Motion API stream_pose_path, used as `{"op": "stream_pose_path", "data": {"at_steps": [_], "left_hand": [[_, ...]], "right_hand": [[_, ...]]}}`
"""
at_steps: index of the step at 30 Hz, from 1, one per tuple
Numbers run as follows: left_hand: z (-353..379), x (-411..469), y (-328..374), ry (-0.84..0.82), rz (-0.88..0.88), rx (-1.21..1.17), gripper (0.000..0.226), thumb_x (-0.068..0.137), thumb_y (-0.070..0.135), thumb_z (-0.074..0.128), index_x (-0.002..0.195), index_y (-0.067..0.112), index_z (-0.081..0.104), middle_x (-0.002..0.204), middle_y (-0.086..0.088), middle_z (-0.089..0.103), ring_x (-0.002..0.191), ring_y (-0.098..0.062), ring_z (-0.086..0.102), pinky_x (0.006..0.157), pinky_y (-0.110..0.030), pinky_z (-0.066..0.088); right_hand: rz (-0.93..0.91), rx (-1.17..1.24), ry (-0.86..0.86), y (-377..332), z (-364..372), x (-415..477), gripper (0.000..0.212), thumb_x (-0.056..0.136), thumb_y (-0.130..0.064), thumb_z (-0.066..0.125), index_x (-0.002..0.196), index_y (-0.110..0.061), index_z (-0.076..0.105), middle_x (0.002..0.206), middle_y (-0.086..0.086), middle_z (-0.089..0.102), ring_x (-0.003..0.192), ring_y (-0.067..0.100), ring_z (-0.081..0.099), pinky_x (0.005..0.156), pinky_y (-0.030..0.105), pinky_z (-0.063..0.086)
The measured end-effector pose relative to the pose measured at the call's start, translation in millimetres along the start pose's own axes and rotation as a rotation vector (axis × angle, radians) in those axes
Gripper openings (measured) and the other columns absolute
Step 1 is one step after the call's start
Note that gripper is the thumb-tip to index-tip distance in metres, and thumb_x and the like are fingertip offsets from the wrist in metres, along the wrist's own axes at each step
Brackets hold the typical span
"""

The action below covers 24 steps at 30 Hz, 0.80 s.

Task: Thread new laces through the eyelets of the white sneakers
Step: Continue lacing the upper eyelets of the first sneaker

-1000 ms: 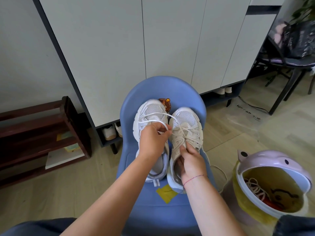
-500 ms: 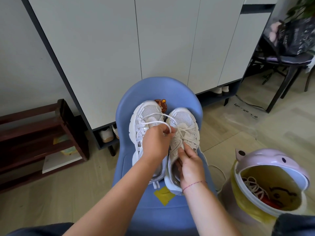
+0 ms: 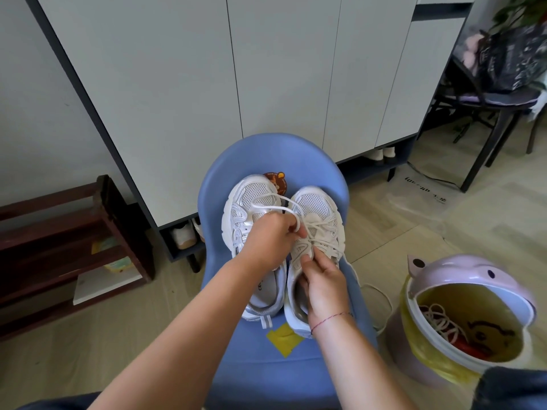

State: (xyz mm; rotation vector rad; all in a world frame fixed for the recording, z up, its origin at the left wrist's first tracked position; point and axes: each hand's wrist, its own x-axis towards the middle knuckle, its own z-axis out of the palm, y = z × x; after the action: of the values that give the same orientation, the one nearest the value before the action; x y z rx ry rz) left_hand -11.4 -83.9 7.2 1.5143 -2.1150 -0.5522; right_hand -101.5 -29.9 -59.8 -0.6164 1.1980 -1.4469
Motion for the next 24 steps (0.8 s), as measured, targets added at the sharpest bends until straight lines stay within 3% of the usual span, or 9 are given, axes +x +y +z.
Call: {"op": "stream_pose_path", "data": {"at_steps": [3,5,8,11,13,15,18,24], "left_hand": [[-1,-1,-5,0.005,0.003,-0.007,0.020,0.085,-0.002,0.057,0.087,0.012,0.071,0.099,0.001,0.070,0.097,-0.017,0.061,0.086,-0.028,0.048],[0,-1,-6,0.015,-0.006,-0.029,0.018,0.086,-0.001,0.059,0.087,0.012,0.071,0.098,0.000,0.070,0.096,-0.017,0.062,0.086,-0.029,0.048],[1,-1,-4,0.009,-0.008,-0.075,0.016,0.085,0.000,0.061,0.085,0.013,0.070,0.094,-0.003,0.070,0.092,-0.018,0.063,0.085,-0.031,0.050],[1,-1,-3,0.015,-0.027,-0.122,0.014,0.086,0.003,0.063,0.084,0.016,0.067,0.090,0.000,0.068,0.089,-0.017,0.062,0.084,-0.030,0.049],[4,-1,-6,0.041,-0.050,-0.154,0.014,0.085,0.006,0.065,0.083,0.020,0.063,0.088,0.003,0.068,0.086,-0.015,0.063,0.083,-0.031,0.051],[7,-1,-11,0.069,-0.086,-0.187,0.011,0.083,0.010,0.070,0.087,0.017,0.063,0.086,0.003,0.071,0.082,-0.014,0.064,0.080,-0.033,0.052],[8,-1,-14,0.095,-0.147,-0.284,0.015,0.079,0.011,0.074,0.094,0.012,0.069,0.082,0.001,0.073,0.074,-0.010,0.063,0.076,-0.030,0.052],[6,-1,-11,0.079,-0.169,-0.400,0.018,0.077,0.008,0.077,0.081,0.022,0.068,0.077,0.004,0.071,0.074,-0.005,0.065,0.070,-0.012,0.047]], "right_hand": [[-0.012,0.016,-0.047,-5,0,-2,0.035,0.077,-0.022,0.063,0.111,-0.025,0.070,0.112,0.000,0.070,0.110,0.019,0.063,0.103,0.046,0.044],[-0.035,0.003,-0.036,-7,0,-4,0.028,0.086,-0.011,0.062,0.104,-0.029,0.072,0.110,-0.003,0.071,0.109,0.015,0.063,0.103,0.044,0.045],[-0.092,-0.051,-0.019,-13,3,-9,0.037,0.091,-0.004,0.057,0.098,-0.037,0.069,0.108,-0.008,0.071,0.106,0.008,0.063,0.100,0.036,0.046],[-0.099,-0.191,-0.004,-11,6,-10,0.024,0.088,-0.029,0.058,0.108,-0.041,0.066,0.114,-0.012,0.068,0.111,0.008,0.060,0.102,0.039,0.045],[-0.042,-0.260,-0.014,-13,5,-7,0.033,0.078,-0.049,0.047,0.107,-0.050,0.063,0.117,-0.012,0.066,0.113,0.012,0.059,0.101,0.044,0.045],[0.005,-0.263,-0.055,-23,3,-5,0.029,0.088,-0.037,0.041,0.101,-0.040,0.067,0.109,-0.004,0.069,0.105,0.020,0.063,0.096,0.047,0.049],[0.111,-0.193,-0.129,-40,-6,1,0.037,0.101,-0.008,0.033,0.089,-0.024,0.065,0.093,0.008,0.068,0.087,0.023,0.065,0.078,0.035,0.056],[0.312,-0.063,-0.165,-47,-16,13,0.027,0.100,-0.006,0.038,0.097,-0.013,0.064,0.080,0.009,0.071,0.071,0.019,0.070,0.064,0.030,0.059]]}}
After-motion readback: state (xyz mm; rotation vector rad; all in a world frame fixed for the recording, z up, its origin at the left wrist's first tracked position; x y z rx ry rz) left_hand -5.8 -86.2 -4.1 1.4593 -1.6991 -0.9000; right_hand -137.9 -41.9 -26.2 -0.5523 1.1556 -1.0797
